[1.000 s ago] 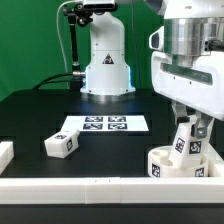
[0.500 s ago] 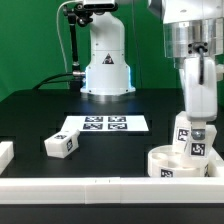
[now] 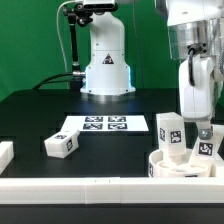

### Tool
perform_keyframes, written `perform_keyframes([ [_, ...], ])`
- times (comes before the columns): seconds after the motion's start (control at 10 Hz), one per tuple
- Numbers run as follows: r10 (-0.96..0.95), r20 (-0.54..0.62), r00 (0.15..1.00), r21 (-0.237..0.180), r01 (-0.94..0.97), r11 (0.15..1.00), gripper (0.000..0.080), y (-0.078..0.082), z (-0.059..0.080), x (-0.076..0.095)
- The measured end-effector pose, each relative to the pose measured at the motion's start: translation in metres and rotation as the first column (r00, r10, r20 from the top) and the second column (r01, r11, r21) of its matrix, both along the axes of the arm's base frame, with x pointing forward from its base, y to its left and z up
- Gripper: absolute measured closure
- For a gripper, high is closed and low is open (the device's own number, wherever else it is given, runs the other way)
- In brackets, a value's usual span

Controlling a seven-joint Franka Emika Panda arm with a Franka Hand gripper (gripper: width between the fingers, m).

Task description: Assemble stool

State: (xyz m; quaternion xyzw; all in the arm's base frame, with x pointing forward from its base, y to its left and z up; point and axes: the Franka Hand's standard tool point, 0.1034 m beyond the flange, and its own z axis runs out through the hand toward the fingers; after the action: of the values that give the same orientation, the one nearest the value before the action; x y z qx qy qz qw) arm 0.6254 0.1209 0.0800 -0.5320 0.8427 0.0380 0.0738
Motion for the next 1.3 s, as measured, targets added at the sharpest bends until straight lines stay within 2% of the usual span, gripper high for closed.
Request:
perform_keyframes([
  [0.3, -0.084, 0.023, 0.996, 0.036, 0.083, 0.996, 0.0462, 0.001, 0.001, 0.001],
  [0.4, -0.074, 0.024, 0.997, 0.038, 0.073, 0.997, 0.038, 0.002, 0.0, 0.0],
  [0.5, -0.058, 0.026, 0.998, 0.036, 0.057, 0.998, 0.038, 0.003, -0.001, 0.0],
  [0.6, -0.053, 0.027, 0.998, 0.035, 0.052, 0.998, 0.0245, 0.003, -0.001, 0.0],
  [0.7, -0.029, 0.032, 0.999, 0.032, 0.028, 0.999, 0.0179, 0.001, 0.0, 0.0],
  [1.0, 0.156, 0.083, 0.984, -0.011, -0.156, 0.988, 0.0151, -0.028, 0.018, 0.003],
  [1.1, 0.226, 0.081, 0.971, -0.034, -0.224, 0.974, 0.0151, -0.044, 0.018, 0.003],
  [1.2, 0.247, 0.061, 0.967, -0.038, -0.245, 0.969, 0.015, -0.056, 0.014, 0.003],
  [1.3, 0.233, 0.063, 0.97, -0.036, -0.231, 0.972, 0.015, -0.052, 0.014, 0.003],
])
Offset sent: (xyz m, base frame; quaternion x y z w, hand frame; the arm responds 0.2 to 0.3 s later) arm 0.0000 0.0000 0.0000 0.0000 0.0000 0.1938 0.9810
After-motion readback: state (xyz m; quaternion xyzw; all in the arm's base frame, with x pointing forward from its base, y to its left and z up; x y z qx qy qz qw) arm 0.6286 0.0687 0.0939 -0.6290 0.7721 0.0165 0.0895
